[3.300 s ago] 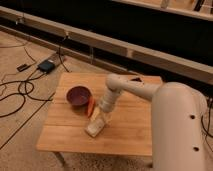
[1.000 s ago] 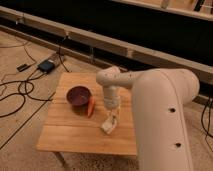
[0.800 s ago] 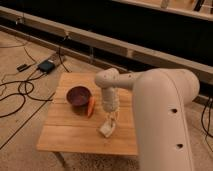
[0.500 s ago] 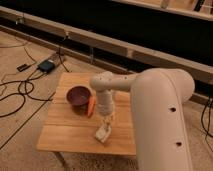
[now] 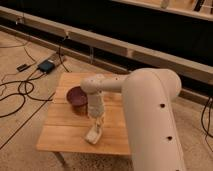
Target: Wipe the white sponge on the table
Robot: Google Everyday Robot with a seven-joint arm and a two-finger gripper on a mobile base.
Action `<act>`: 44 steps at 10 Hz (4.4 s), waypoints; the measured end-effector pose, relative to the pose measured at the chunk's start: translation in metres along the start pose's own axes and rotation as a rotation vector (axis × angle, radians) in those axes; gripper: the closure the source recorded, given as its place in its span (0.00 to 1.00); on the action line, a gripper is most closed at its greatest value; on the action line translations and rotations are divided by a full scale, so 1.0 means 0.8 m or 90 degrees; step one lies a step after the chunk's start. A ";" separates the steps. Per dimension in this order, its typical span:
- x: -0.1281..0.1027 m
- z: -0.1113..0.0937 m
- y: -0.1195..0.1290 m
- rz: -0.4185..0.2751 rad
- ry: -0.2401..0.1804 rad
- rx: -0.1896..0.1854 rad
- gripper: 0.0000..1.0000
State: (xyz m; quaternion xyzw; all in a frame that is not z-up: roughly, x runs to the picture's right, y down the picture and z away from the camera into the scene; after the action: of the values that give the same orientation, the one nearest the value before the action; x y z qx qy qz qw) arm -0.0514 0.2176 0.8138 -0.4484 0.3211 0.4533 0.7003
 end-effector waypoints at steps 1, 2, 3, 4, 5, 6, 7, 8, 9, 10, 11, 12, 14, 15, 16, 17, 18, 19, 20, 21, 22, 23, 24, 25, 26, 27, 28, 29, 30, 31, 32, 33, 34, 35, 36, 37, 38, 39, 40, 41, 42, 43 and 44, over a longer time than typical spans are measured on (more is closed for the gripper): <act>-0.014 -0.004 0.005 0.006 -0.016 -0.003 1.00; -0.030 -0.011 0.009 0.015 -0.035 -0.004 1.00; -0.039 -0.017 0.006 0.025 -0.048 -0.003 1.00; -0.050 -0.025 -0.004 0.040 -0.066 0.001 1.00; -0.056 -0.034 -0.023 0.060 -0.078 0.011 1.00; -0.056 -0.039 -0.039 0.074 -0.084 0.022 1.00; -0.053 -0.043 -0.057 0.090 -0.086 0.033 1.00; -0.048 -0.046 -0.073 0.103 -0.085 0.042 1.00; -0.038 -0.048 -0.094 0.120 -0.082 0.054 1.00; -0.029 -0.049 -0.111 0.133 -0.078 0.064 1.00; -0.017 -0.049 -0.126 0.144 -0.071 0.072 1.00; -0.006 -0.048 -0.136 0.150 -0.064 0.078 1.00; 0.016 -0.041 -0.148 0.155 -0.045 0.085 1.00; 0.031 -0.033 -0.147 0.144 -0.027 0.090 1.00; 0.041 -0.027 -0.140 0.127 -0.011 0.092 1.00; 0.050 -0.021 -0.129 0.109 0.003 0.093 1.00; 0.056 -0.015 -0.121 0.094 0.015 0.095 1.00; 0.064 -0.004 -0.102 0.065 0.036 0.097 1.00; 0.067 0.002 -0.091 0.047 0.047 0.098 1.00; 0.069 0.010 -0.072 0.019 0.060 0.100 1.00; 0.067 0.017 -0.050 -0.009 0.071 0.100 1.00; 0.064 0.020 -0.040 -0.020 0.073 0.098 1.00; 0.058 0.022 -0.026 -0.033 0.073 0.093 1.00; 0.050 0.023 -0.013 -0.042 0.069 0.087 1.00; 0.033 0.024 0.006 -0.053 0.055 0.075 1.00; 0.021 0.023 0.015 -0.057 0.044 0.068 1.00; 0.009 0.019 0.022 -0.060 0.032 0.061 1.00; -0.007 0.013 0.028 -0.057 0.013 0.052 1.00; -0.019 0.008 0.028 -0.052 0.001 0.050 1.00; -0.034 0.001 0.023 -0.042 -0.015 0.047 1.00; -0.049 -0.006 0.011 -0.024 -0.033 0.046 1.00; -0.060 -0.015 -0.003 -0.006 -0.050 0.047 1.00; -0.070 -0.026 -0.021 0.018 -0.068 0.048 1.00; -0.075 -0.035 -0.039 0.040 -0.082 0.050 1.00; -0.075 -0.043 -0.058 0.061 -0.091 0.053 1.00; -0.072 -0.052 -0.081 0.086 -0.100 0.059 1.00; -0.064 -0.061 -0.107 0.113 -0.106 0.066 1.00; -0.053 -0.065 -0.128 0.134 -0.107 0.072 1.00; -0.044 -0.066 -0.141 0.148 -0.106 0.075 1.00; -0.030 -0.064 -0.153 0.160 -0.102 0.077 1.00; -0.009 -0.056 -0.159 0.162 -0.089 0.077 1.00; 0.008 -0.048 -0.156 0.149 -0.071 0.079 1.00; 0.022 -0.039 -0.149 0.134 -0.055 0.080 1.00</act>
State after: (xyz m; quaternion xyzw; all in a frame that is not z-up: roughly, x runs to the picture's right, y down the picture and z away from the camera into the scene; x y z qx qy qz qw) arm 0.0639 0.1725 0.8269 -0.3474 0.3638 0.5223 0.6886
